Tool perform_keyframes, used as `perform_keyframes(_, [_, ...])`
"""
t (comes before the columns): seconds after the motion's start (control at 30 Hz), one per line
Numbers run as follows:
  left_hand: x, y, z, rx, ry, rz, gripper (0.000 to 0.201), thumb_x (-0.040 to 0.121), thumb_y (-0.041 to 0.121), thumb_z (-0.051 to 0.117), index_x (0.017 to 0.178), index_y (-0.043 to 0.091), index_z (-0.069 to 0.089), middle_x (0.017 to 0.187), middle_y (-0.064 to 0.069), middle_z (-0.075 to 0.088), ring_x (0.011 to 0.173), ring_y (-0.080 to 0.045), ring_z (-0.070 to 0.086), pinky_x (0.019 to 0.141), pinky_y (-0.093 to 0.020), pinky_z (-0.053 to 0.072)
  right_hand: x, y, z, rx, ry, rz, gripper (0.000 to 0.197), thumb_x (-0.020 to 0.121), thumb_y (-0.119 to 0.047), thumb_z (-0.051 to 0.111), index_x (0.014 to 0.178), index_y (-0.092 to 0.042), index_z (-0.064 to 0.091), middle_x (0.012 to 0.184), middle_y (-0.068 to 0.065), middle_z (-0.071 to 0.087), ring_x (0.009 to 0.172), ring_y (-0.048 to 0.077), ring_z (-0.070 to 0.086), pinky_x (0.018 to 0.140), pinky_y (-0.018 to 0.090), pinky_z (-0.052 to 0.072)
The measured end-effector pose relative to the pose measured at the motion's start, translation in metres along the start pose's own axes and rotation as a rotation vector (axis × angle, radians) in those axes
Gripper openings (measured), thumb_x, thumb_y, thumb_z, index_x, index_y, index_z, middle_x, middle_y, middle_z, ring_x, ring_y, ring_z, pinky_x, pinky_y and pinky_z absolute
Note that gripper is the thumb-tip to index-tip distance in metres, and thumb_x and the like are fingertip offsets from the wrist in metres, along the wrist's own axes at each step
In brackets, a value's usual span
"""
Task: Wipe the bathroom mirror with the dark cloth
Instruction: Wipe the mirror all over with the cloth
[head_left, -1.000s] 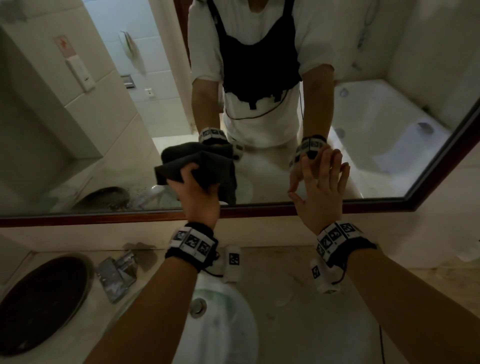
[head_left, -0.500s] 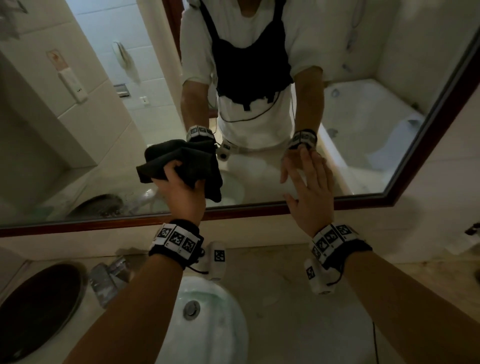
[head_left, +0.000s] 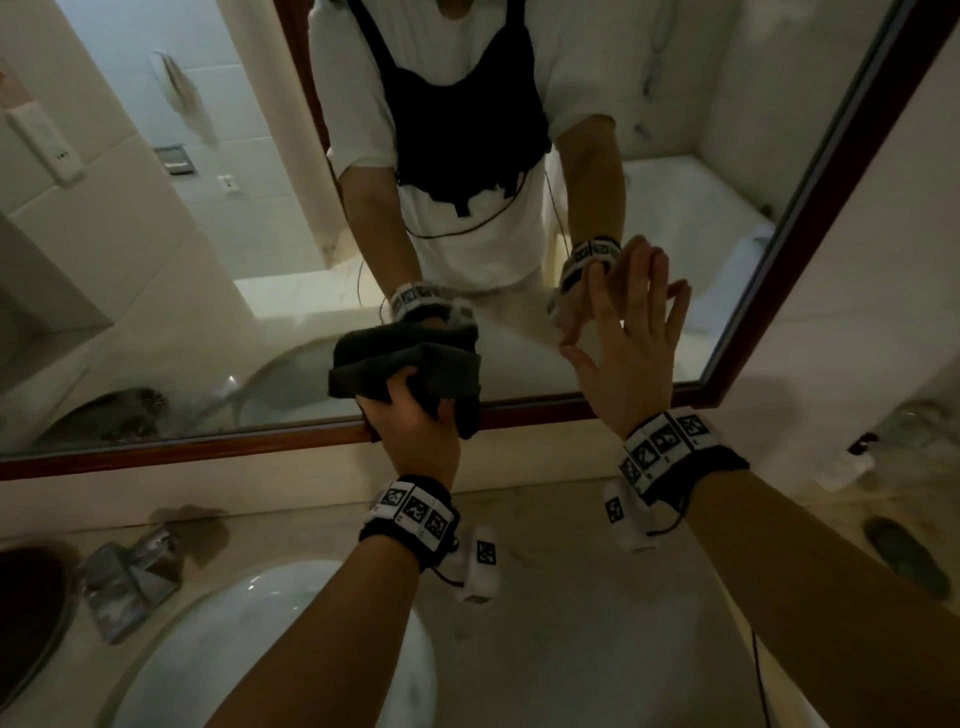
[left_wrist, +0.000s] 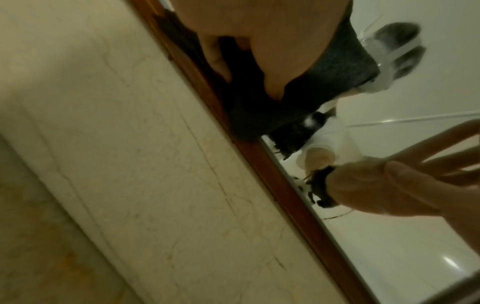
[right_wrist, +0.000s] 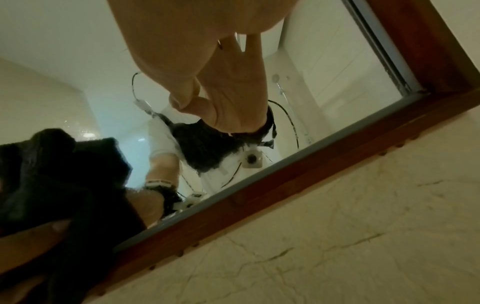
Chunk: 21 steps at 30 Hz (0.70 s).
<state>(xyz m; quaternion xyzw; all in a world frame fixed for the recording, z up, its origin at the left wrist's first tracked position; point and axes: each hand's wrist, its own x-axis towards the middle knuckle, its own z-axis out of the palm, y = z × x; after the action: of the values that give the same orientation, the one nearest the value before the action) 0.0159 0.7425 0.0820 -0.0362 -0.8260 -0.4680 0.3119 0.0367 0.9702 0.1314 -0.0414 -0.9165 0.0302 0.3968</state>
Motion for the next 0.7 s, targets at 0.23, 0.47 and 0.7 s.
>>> perform_keyframes(0.23, [-0.005, 0.008, 0.014, -0.022, 0.024, -0.022, 0.035, 0.087, 0.014, 0.065, 0.119, 0.005, 0.053, 0.135, -0.017, 0.037, 0.118, -0.018, 0.045, 0.106, -0.029, 0.041, -0.004, -0.002, 0.004, 0.043, 0.004, -0.009, 0.101, 0.079, -0.04, 0.075, 0.157, -0.022, 0.014, 0.161, 0.026, 0.009, 0.149, 0.044, 0.003, 0.115, 0.068, 0.007])
perform_keyframes(0.47, [-0.015, 0.047, 0.038, 0.016, -0.022, -0.049, 0.037, 0.088, 0.011, 0.063, 0.124, 0.006, 0.052, 0.141, -0.02, 0.032, 0.125, -0.024, 0.037, 0.113, -0.03, 0.028, -0.008, -0.001, 0.003, 0.015, -0.056, -0.009, 0.097, 0.081, -0.043, 0.073, 0.157, -0.024, 0.015, 0.162, 0.024, 0.005, 0.15, 0.036, -0.008, 0.116, 0.067, 0.008])
perform_keyframes(0.7, [0.002, 0.023, 0.007, -0.006, -0.017, -0.088, 0.049, 0.08, 0.011, 0.073, 0.123, 0.012, 0.049, 0.138, -0.022, 0.034, 0.12, -0.027, 0.043, 0.108, -0.038, 0.038, -0.01, 0.004, 0.002, -0.011, -0.085, -0.033, 0.102, 0.081, -0.044, 0.073, 0.158, -0.028, 0.008, 0.162, 0.01, -0.014, 0.148, 0.03, -0.02, 0.116, 0.067, 0.01])
